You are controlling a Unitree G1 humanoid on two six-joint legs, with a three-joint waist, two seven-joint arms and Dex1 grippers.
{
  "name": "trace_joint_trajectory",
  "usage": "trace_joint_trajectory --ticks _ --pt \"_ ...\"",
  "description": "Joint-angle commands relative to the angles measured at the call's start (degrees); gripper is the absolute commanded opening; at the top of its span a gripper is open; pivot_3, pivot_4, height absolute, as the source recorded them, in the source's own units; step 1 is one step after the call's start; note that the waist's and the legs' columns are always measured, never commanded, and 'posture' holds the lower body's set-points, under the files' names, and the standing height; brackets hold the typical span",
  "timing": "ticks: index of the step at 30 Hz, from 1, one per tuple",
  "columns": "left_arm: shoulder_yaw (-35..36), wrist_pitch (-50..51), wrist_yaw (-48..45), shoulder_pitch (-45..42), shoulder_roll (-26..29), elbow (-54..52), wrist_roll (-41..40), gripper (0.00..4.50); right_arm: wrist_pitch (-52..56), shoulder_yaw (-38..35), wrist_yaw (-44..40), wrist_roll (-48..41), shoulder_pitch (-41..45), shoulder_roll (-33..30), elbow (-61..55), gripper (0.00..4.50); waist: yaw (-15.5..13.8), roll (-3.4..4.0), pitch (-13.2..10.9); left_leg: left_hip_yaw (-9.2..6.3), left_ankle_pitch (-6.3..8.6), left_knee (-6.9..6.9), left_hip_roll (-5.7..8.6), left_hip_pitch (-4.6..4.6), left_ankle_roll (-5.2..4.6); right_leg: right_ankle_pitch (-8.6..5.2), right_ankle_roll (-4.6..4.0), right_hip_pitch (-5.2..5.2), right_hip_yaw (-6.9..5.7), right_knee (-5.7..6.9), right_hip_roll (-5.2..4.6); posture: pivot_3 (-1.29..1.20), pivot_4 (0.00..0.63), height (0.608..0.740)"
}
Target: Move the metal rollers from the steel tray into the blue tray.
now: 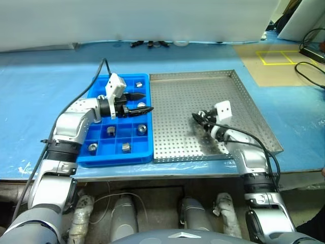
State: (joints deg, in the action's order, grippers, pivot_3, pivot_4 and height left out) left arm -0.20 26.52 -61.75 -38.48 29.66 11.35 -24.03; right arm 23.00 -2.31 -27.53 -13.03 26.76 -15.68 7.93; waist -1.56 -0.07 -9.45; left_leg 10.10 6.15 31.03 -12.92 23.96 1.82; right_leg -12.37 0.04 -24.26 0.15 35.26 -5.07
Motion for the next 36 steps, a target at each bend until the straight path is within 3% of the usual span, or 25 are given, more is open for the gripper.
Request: trace_joint_trajectory --ticks 1,8,11,19,30,36 --pt "3.3 1.0 2.3 2.3 1.7 -4.6 -1.5 3.75 0.0 3.7 -3.0 -1.4 6.1 2.6 -2.2 1.66 -0.1 0.00 0.0 0.00 0.00 0.00 0.01 0.01 0.00 0.00 0.00 -0.01 -0.01 -0.02 0.00 -0.09 0.150 0.740" --pt "8.2 4.2 7.1 8.2 4.3 -10.9 -3.3 3.75 -3.4 9.4 -9.4 0.0 16.8 7.7 7.5 1.66 -1.7 0.02 0.0 -0.02 0.02 -0.07 0.00 0.14 0.00 -0.01 -0.01 -0.04 -0.07 -0.13 -0.02 0.03 0.150 0.740" --pt "12.5 4.9 7.2 15.5 7.3 -16.1 -5.1 3.75 -6.0 11.7 -12.0 1.1 20.4 10.3 13.2 1.66 -2.3 0.02 0.0 -0.04 0.02 -0.08 -0.01 0.19 0.00 -0.01 -0.01 -0.05 -0.09 -0.16 -0.03 0.08 0.150 0.740" --pt "20.2 8.1 11.6 29.6 10.5 -26.1 -8.3 3.75 -9.3 14.6 -17.4 2.0 21.9 15.6 20.5 1.66 -4.6 0.01 0.0 -0.13 0.00 -0.36 -0.08 0.32 0.07 -0.07 -0.10 -0.11 -0.14 -0.29 -0.02 0.21 0.150 0.740" --pt "18.9 9.8 15.1 30.9 9.9 -30.8 -11.1 3.75 -16.3 11.3 -16.4 4.0 26.3 18.4 37.7 1.66 -5.8 0.00 0.0 -0.22 -0.04 -0.37 -0.06 0.23 0.15 -0.08 -0.09 -0.11 -0.09 -0.08 -0.04 0.22 0.150 0.740" --pt "16.9 9.8 14.9 29.0 10.1 -29.7 -11.4 3.75 -19.6 10.4 -15.3 5.5 27.6 18.2 41.3 1.66 -5.7 0.00 0.0 -0.22 -0.07 -0.37 -0.07 0.25 0.19 -0.08 -0.11 -0.14 -0.08 -0.05 -0.02 0.19 0.150 0.740"
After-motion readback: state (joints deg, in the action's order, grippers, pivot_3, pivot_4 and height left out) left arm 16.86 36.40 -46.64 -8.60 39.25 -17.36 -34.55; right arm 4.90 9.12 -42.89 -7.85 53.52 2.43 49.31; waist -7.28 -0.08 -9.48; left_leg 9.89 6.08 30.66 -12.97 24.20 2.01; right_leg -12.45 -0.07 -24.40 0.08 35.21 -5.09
